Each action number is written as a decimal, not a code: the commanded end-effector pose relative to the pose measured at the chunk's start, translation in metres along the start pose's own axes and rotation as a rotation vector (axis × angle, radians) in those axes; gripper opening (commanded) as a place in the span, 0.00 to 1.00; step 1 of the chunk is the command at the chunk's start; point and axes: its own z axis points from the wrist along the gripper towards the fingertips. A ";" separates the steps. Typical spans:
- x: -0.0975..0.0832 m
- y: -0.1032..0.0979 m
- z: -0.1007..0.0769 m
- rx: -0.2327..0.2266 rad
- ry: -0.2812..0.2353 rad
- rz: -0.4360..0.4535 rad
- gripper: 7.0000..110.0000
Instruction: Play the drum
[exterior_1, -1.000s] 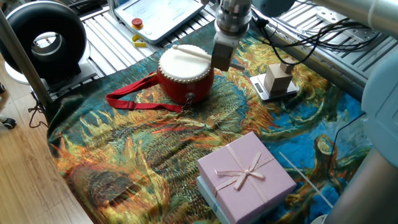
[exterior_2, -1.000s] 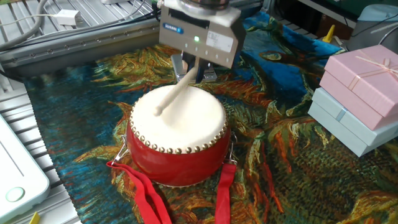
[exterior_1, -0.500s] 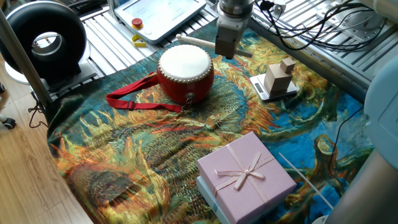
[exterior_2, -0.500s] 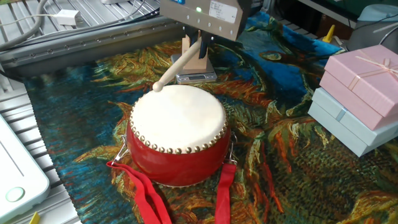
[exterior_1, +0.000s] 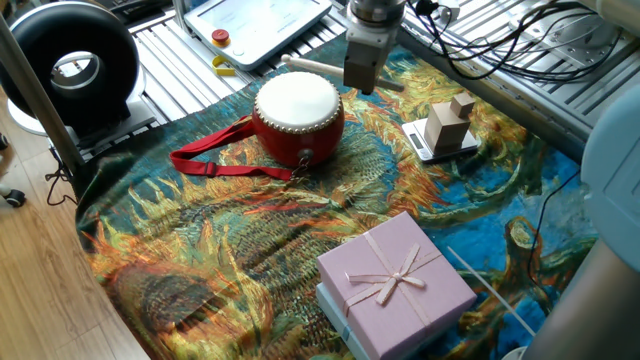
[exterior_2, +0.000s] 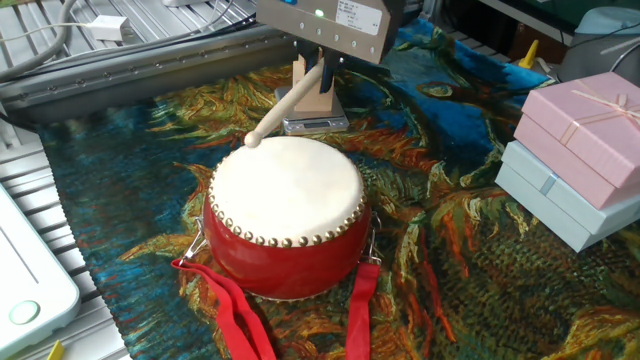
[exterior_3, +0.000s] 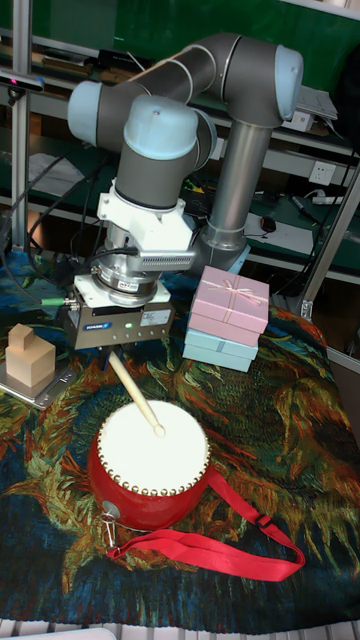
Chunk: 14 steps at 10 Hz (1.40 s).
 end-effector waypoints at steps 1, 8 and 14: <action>-0.011 0.007 0.011 -0.038 -0.020 0.012 0.00; -0.027 0.006 0.040 -0.001 -0.023 0.011 0.00; -0.034 0.012 0.047 -0.035 -0.037 0.026 0.00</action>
